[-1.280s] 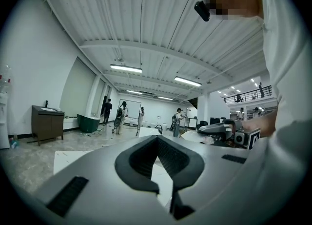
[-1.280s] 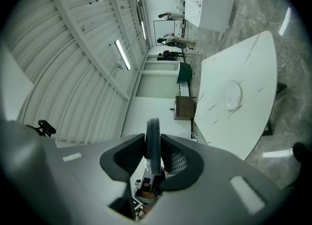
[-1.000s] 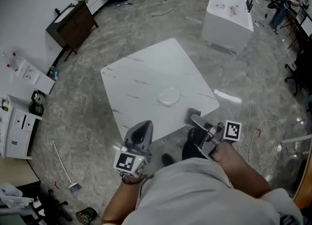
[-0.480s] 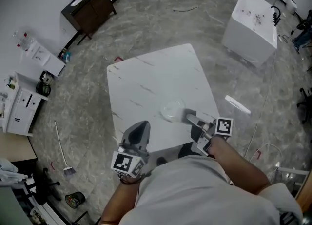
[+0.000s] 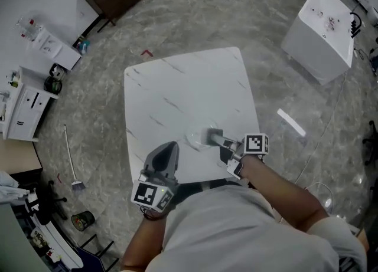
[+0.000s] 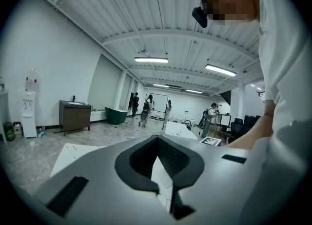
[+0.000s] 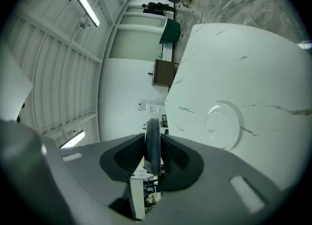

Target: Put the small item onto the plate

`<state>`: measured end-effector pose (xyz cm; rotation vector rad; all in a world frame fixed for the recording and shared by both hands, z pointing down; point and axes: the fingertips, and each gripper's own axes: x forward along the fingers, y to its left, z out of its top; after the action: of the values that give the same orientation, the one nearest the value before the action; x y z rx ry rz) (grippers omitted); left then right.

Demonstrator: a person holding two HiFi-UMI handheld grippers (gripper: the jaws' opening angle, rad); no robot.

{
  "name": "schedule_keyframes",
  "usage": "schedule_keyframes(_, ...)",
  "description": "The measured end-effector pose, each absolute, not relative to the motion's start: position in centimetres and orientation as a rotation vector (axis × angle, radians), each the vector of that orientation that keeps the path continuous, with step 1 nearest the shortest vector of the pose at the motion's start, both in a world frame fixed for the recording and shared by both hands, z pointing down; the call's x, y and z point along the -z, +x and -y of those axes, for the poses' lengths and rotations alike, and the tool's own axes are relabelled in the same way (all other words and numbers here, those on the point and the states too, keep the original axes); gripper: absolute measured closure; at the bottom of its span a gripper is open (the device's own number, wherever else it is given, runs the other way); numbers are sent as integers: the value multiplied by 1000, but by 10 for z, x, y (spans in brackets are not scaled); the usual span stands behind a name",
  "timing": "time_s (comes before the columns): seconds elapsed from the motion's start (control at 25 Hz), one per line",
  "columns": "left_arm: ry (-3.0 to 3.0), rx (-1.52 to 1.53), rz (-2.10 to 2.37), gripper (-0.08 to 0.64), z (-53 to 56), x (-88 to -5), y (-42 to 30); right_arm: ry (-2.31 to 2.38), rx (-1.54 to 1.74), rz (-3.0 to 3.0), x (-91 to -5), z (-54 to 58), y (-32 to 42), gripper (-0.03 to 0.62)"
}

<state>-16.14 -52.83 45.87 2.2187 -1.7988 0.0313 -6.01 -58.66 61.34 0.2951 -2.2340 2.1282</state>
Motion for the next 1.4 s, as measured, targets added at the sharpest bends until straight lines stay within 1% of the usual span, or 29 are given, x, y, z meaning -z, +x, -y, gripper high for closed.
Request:
schedule_keyframes(0.32, 2131, -34, 1815, 554, 549, -501, -196, 339, -2033, 2087, -699, 599, -97, 494)
schedule_keyframes(0.72, 2071, -18, 1762, 554, 564, -552, -221, 404, -1876, 2015, -775, 606, -129, 494)
schedule_keyframes(1.24, 2041, 4, 1709, 554, 570, -577, -255, 439, -1722, 1953, -808, 602, -151, 492)
schedule_keyframes(1.4, 2037, 7, 1691, 554, 572, -585, -263, 447, -1623, 1959, -814, 603, -149, 486)
